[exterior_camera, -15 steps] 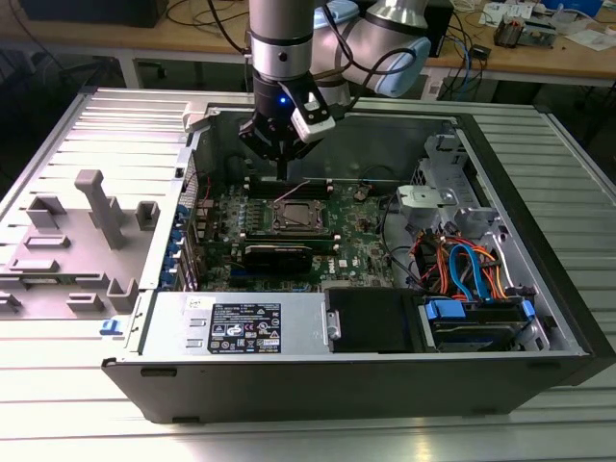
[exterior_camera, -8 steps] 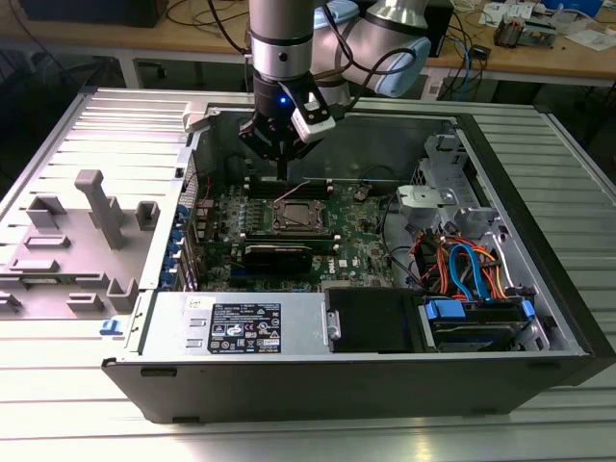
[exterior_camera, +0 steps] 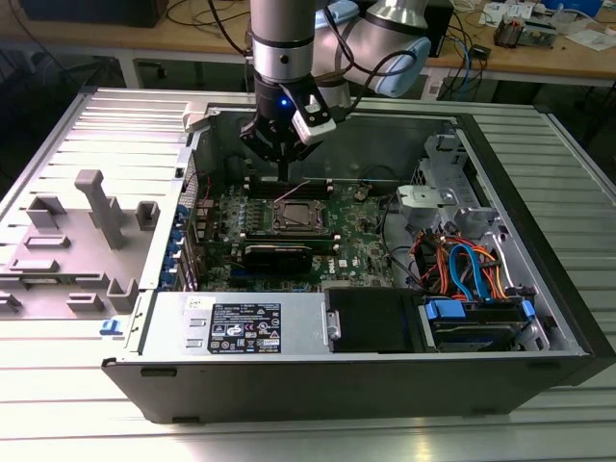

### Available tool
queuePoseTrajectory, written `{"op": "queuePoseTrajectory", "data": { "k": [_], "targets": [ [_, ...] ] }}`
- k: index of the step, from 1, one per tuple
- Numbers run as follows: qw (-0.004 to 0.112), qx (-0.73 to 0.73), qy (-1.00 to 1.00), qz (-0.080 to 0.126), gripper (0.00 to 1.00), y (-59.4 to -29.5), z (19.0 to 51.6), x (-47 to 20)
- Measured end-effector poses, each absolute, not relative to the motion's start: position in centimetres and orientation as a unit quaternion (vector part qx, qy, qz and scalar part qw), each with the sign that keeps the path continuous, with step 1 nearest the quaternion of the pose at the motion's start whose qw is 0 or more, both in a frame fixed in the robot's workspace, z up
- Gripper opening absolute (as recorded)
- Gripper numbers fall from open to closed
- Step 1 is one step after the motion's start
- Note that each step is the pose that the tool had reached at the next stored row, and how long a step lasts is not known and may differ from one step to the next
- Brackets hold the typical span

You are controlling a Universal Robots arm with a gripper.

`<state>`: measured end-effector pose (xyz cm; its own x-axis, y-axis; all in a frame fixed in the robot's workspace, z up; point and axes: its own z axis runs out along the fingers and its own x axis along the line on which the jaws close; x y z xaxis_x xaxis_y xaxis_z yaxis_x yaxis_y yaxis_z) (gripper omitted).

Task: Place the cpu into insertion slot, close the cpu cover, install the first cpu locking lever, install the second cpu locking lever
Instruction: 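Install the first cpu locking lever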

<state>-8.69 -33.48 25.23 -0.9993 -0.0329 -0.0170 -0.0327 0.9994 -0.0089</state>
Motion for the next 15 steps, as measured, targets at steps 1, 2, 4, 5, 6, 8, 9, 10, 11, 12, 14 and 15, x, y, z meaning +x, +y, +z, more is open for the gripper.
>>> {"op": "queuePoseTrajectory", "data": {
  "k": [1,2,4,5,6,8,9,10,11,12,14,15],
  "targets": [
    [0.009,-0.016,1.000,-0.004,0.11,-33.5,25.1,-8.6],
    [0.009,-0.015,1.000,-0.004,0.11,-33.5,25.0,-8.5],
    [0.009,-0.013,1.000,-0.004,0.11,-33.4,24.8,-8.4],
    [0.009,-0.011,1.000,-0.004,0.11,-33.4,24.7,-8.3],
    [0.009,-0.008,1.000,-0.004,0.11,-33.4,24.6,-8.3],
    [0.009,-0.002,1.000,-0.004,0.11,-33.4,24.4,-8.2],
    [0.009,-0.002,1.000,-0.004,0.11,-33.4,24.4,-8.1],
    [0.009,-0.002,1.000,-0.004,0.11,-33.4,24.3,-8.1],
    [0.009,-0.002,1.000,-0.005,0.11,-33.4,24.3,-8.1],
    [0.009,-0.002,1.000,-0.005,0.11,-33.4,24.3,-8.0],
    [0.009,-0.002,1.000,-0.005,0.11,-33.4,24.1,-7.9],
    [0.009,-0.002,1.000,-0.005,0.11,-33.4,24.1,-7.9]
  ]
}}
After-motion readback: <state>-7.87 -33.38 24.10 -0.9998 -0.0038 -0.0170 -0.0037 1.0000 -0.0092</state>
